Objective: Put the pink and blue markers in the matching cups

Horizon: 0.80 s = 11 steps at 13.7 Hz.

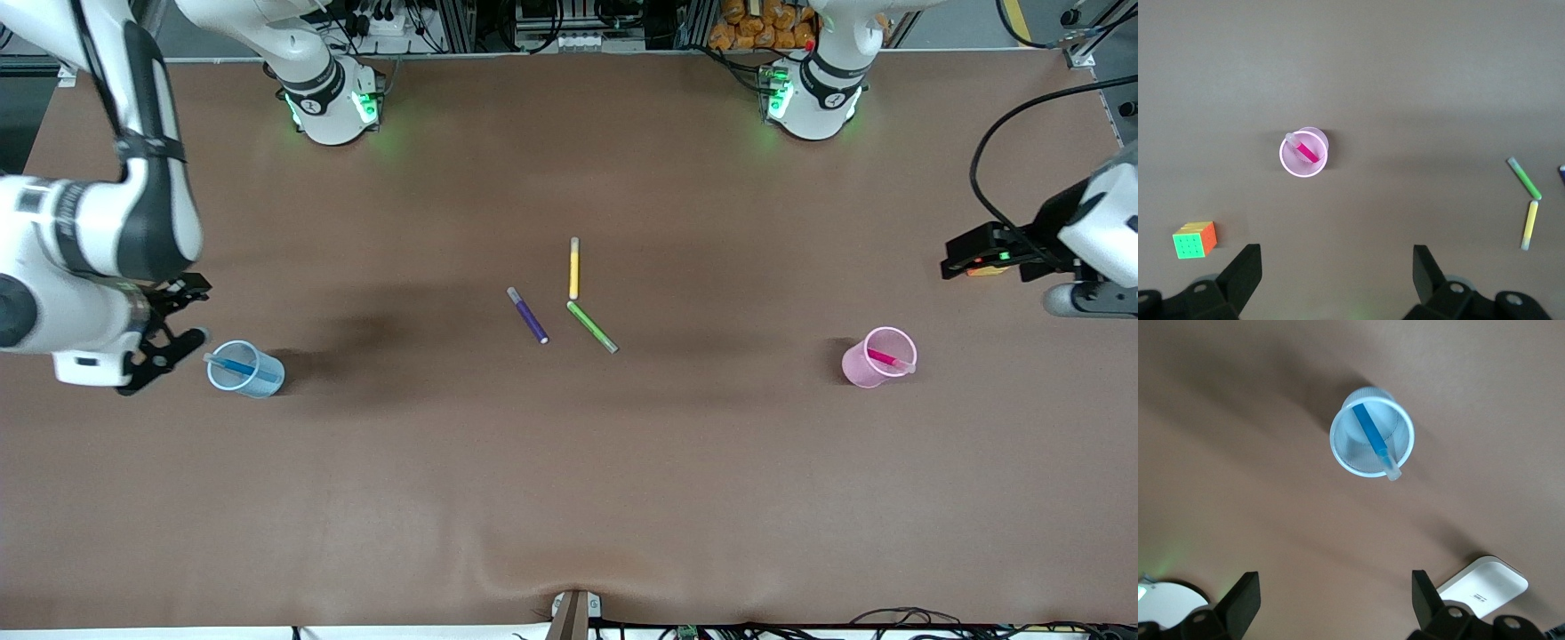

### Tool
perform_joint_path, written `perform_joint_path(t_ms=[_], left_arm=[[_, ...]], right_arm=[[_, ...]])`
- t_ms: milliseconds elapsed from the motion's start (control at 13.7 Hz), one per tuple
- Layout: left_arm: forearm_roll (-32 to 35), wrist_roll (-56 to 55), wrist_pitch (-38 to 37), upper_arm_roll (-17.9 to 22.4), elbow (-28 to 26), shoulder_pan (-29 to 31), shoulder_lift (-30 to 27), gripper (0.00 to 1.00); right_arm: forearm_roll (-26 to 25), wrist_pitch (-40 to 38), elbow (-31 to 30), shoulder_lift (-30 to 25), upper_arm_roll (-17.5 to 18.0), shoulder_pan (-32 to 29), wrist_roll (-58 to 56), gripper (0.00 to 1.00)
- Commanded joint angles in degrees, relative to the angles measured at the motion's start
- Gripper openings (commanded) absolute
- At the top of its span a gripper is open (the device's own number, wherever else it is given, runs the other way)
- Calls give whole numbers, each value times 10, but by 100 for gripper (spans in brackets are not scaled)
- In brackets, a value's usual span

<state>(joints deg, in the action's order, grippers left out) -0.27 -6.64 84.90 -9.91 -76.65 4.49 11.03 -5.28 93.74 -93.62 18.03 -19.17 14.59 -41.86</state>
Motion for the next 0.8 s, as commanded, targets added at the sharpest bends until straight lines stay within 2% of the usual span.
perform_joint_path(t_ms=[0,73,292,584,730], left_arm=[[9,-26,3,-8,-30,-2,-28,100],[18,-24,10,-12,-37,-3,-36,100],[19,30,66,-19,-109,3,-83,100],[18,29,127,-20,-218,3,-160,100],[12,38,128,-16,-221,6,-160,100]], right_arm=[[40,-1,11,-42,10,-39,6,100],[47,-2,21,-49,10,-49,26,100],[51,-7,36,-80,11,-53,118,100],[57,-6,43,-114,9,-75,134,100],[62,-17,48,-130,11,-76,184,100]])
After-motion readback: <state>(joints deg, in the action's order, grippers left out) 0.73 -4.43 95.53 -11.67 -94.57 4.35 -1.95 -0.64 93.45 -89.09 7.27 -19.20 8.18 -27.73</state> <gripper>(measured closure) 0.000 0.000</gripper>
